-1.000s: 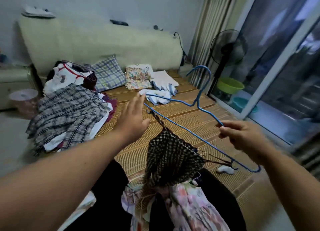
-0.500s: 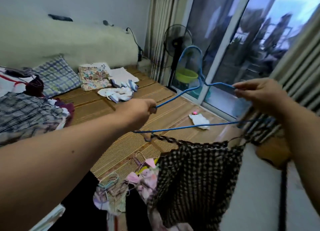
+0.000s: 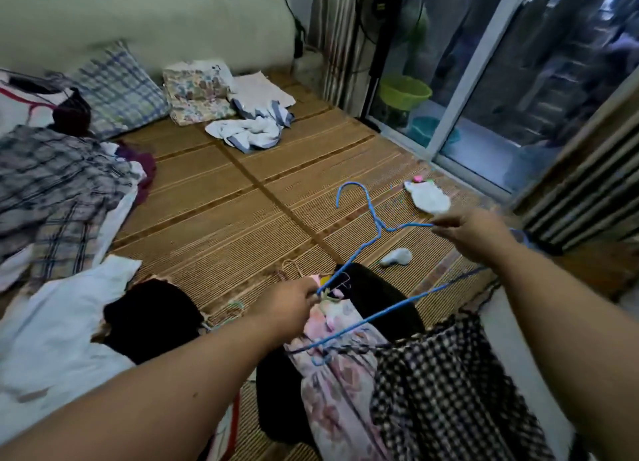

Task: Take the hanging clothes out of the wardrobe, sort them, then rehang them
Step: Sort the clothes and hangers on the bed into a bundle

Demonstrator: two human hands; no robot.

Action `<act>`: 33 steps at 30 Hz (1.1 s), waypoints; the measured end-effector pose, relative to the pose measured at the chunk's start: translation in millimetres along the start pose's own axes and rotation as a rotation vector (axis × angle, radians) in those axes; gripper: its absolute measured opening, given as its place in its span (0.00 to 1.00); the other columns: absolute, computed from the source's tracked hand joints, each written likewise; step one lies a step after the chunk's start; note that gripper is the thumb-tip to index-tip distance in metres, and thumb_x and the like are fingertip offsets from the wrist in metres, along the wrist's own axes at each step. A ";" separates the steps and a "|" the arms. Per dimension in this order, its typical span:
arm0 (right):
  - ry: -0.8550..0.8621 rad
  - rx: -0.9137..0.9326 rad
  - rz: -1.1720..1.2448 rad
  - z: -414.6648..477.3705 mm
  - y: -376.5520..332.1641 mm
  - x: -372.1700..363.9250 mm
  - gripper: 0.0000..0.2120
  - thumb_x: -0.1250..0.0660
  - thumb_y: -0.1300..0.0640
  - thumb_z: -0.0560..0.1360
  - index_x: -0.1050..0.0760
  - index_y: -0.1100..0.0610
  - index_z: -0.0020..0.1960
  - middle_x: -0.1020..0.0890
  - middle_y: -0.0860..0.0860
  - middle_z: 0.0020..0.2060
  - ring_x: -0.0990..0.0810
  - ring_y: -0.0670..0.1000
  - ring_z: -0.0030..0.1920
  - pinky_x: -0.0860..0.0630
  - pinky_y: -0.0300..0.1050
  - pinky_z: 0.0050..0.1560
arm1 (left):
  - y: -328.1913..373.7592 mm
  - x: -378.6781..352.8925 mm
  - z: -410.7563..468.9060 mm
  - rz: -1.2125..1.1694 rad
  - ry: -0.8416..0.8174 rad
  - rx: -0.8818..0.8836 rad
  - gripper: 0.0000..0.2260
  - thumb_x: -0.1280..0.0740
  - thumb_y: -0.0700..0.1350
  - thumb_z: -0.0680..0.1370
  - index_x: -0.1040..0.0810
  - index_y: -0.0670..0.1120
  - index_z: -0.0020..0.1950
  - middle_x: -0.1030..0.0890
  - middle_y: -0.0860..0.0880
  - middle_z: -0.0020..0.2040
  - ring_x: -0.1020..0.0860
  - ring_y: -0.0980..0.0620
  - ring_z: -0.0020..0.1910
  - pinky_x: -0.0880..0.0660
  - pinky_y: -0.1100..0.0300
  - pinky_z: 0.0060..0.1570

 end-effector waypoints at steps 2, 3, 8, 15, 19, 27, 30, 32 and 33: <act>-0.093 0.018 -0.068 27.7 8.4 -62.2 0.12 0.34 0.49 0.76 0.20 0.49 0.58 0.17 0.53 0.52 0.21 0.55 0.51 0.28 0.45 0.45 | -36.2 -26.9 18.1 -0.001 0.006 0.094 0.08 0.41 0.46 0.80 0.23 0.47 0.53 0.19 0.43 0.51 0.22 0.43 0.52 0.29 0.56 0.43; -0.129 0.021 -0.094 41.6 11.1 -92.7 0.12 0.35 0.48 0.76 0.20 0.46 0.58 0.17 0.52 0.52 0.20 0.55 0.51 0.27 0.45 0.46 | -54.9 -39.7 27.0 0.003 0.008 0.142 0.08 0.41 0.46 0.80 0.23 0.48 0.53 0.19 0.43 0.52 0.22 0.42 0.52 0.29 0.56 0.44; -0.210 0.099 -0.204 94.3 14.4 -216.6 0.10 0.37 0.47 0.77 0.21 0.43 0.56 0.17 0.52 0.51 0.21 0.58 0.53 0.27 0.46 0.48 | -141.1 -110.9 75.3 -0.035 -0.007 0.362 0.09 0.41 0.51 0.78 0.25 0.52 0.54 0.19 0.45 0.53 0.22 0.42 0.53 0.25 0.53 0.50; -0.233 0.155 -0.245 177.4 19.6 -348.8 0.10 0.37 0.50 0.76 0.21 0.46 0.55 0.18 0.57 0.47 0.20 0.60 0.50 0.24 0.51 0.50 | -207.5 -164.7 142.3 -0.081 0.006 0.502 0.11 0.39 0.45 0.77 0.23 0.49 0.57 0.20 0.43 0.57 0.23 0.43 0.57 0.29 0.57 0.49; -0.236 0.148 -0.057 196.6 17.1 -402.0 0.16 0.35 0.52 0.76 0.24 0.51 0.63 0.19 0.58 0.56 0.23 0.61 0.57 0.26 0.53 0.55 | -252.8 -172.1 172.1 -0.065 0.129 0.626 0.15 0.40 0.40 0.77 0.25 0.51 0.61 0.21 0.43 0.58 0.24 0.43 0.58 0.27 0.56 0.54; -0.784 0.307 -0.213 140.6 12.7 -507.1 0.41 0.49 0.24 0.67 0.53 0.38 0.75 0.56 0.49 0.77 0.55 0.57 0.77 0.43 0.63 0.70 | -266.2 -224.5 210.9 0.050 -0.092 0.525 0.27 0.41 0.53 0.77 0.43 0.54 0.75 0.41 0.43 0.76 0.42 0.41 0.74 0.39 0.48 0.70; -0.808 0.276 -0.267 136.5 7.0 -507.8 0.35 0.47 0.28 0.71 0.51 0.36 0.75 0.59 0.46 0.77 0.60 0.57 0.77 0.48 0.67 0.68 | -263.2 -227.9 199.8 0.067 -0.183 0.517 0.30 0.42 0.56 0.79 0.52 0.56 0.77 0.54 0.46 0.79 0.54 0.42 0.77 0.46 0.44 0.73; -0.779 0.242 -0.282 138.9 3.2 -504.7 0.35 0.47 0.28 0.72 0.49 0.38 0.75 0.55 0.47 0.77 0.56 0.56 0.77 0.48 0.67 0.69 | -263.4 -220.2 188.9 0.054 -0.194 0.511 0.30 0.42 0.58 0.79 0.52 0.57 0.77 0.54 0.46 0.79 0.55 0.43 0.77 0.47 0.44 0.73; -0.756 0.234 -0.301 140.3 1.9 -501.8 0.35 0.46 0.28 0.72 0.47 0.39 0.75 0.50 0.48 0.77 0.53 0.56 0.76 0.45 0.66 0.68 | -265.2 -215.8 182.6 0.050 -0.190 0.513 0.30 0.42 0.58 0.79 0.51 0.57 0.77 0.54 0.46 0.79 0.54 0.43 0.77 0.47 0.44 0.73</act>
Point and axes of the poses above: each hand's wrist, its own z-axis towards the middle knuckle, its own x-axis out of the back of the hand, y = z × x, the point moved 7 cm from there along z, towards the middle knuckle
